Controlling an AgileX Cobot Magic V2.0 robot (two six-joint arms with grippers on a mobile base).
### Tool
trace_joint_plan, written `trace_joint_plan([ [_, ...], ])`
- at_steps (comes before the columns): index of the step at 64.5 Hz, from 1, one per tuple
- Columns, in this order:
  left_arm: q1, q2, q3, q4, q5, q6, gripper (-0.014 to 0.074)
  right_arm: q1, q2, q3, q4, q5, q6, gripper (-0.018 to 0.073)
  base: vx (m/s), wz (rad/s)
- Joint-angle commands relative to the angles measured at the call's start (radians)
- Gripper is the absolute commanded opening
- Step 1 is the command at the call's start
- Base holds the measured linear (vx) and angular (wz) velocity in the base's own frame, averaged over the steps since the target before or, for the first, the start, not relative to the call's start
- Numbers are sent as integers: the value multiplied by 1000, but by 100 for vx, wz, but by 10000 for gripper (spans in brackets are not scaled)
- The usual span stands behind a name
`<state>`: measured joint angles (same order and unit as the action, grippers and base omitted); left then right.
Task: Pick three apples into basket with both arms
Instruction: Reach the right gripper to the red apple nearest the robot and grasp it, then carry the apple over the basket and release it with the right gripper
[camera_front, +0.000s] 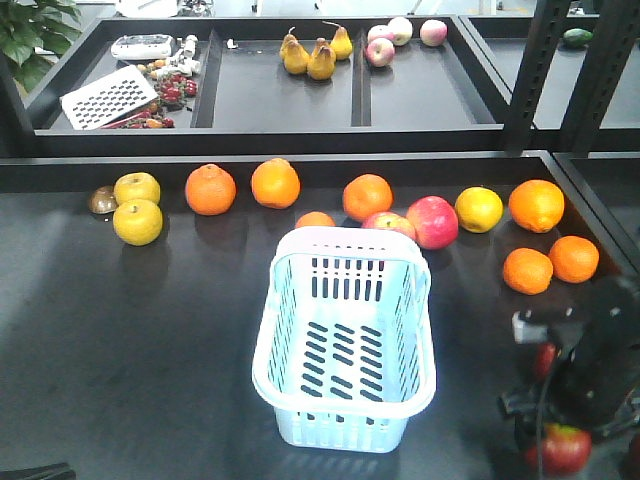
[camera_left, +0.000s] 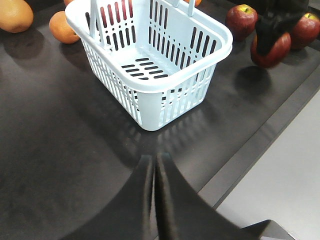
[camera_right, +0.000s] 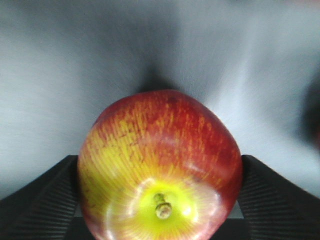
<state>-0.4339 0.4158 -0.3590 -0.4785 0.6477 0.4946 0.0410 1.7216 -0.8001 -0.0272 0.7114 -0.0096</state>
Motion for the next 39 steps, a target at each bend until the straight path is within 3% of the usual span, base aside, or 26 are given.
trace_joint_plan([
  [1,-2,7,-27,-31,-54,-3,-8,-1,-159,-24,-1,24,-26,-14,0,0],
  [12,-2,7,-27,-31,-54,-3,-8,-1,-370,-24,82,101,-140,-8,0,0],
  [21,-2,7,-27,-31,-54,-3,-8,14,-533,-23,316,144,-305,-8,0,0],
  [31,-2,7,-27,-31,-55,-3,-8,115,-600,-23,602,106,-485,-7,0,0],
  [39,-2,7,-27,-31,-55,-3,-8,206,-565,-23,698,-17,-517,-3,0,0],
])
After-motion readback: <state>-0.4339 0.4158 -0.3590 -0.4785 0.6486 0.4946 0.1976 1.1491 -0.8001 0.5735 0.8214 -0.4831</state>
